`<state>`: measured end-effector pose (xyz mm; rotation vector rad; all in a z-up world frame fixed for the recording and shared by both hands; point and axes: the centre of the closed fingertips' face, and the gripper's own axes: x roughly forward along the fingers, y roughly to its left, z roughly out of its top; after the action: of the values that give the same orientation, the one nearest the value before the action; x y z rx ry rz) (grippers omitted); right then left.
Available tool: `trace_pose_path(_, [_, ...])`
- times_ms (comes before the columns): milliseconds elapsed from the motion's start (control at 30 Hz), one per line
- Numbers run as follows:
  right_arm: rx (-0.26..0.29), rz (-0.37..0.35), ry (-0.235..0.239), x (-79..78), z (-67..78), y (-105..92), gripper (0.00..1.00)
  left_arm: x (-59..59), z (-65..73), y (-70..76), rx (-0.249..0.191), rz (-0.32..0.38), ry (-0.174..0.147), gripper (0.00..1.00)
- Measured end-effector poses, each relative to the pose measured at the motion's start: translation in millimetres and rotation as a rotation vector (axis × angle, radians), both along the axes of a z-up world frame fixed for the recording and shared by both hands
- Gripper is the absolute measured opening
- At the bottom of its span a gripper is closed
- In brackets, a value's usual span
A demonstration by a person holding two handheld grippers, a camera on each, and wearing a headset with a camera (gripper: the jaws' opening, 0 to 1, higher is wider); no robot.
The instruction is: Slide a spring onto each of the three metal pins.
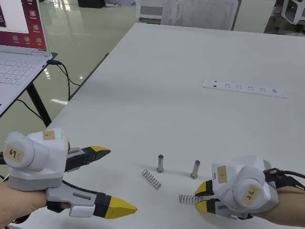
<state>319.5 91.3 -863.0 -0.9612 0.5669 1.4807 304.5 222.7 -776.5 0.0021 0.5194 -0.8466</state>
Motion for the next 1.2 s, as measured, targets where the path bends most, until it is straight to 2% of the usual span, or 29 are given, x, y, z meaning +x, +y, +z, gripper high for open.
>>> trace_pose_path(300, [0.035, -0.043, 0.020, -2.8, 20.7, -6.4, 0.08, -5.1, 0.2, -10.4, 0.000, -0.039, 0.003, 0.93])
trace_pose_path(567, [0.065, -0.086, 0.026, -1.5, 40.3, -13.5, 0.08, -7.0, 1.5, -30.4, -0.012, -0.099, 0.009, 0.88])
trace_pose_path(900, [0.077, -0.085, 0.041, -11.6, 56.2, -13.6, 0.08, -10.2, -0.3, -46.1, -0.015, -0.150, 0.010, 0.79])
trace_pose_path(1000, [0.075, -0.084, 0.043, -13.7, 58.4, -11.9, 0.08, -11.3, -1.4, -56.1, -0.017, -0.173, 0.011, 0.75])
trace_pose_path(1133, [0.073, -0.073, 0.048, -16.6, 59.7, -9.4, 0.08, -14.2, -2.4, -79.0, -0.014, -0.245, 0.008, 0.68])
trace_pose_path(1200, [0.071, -0.066, 0.044, -18.5, 60.1, -8.5, 0.08, -11.8, -2.7, -87.3, -0.017, -0.258, 0.008, 0.64])
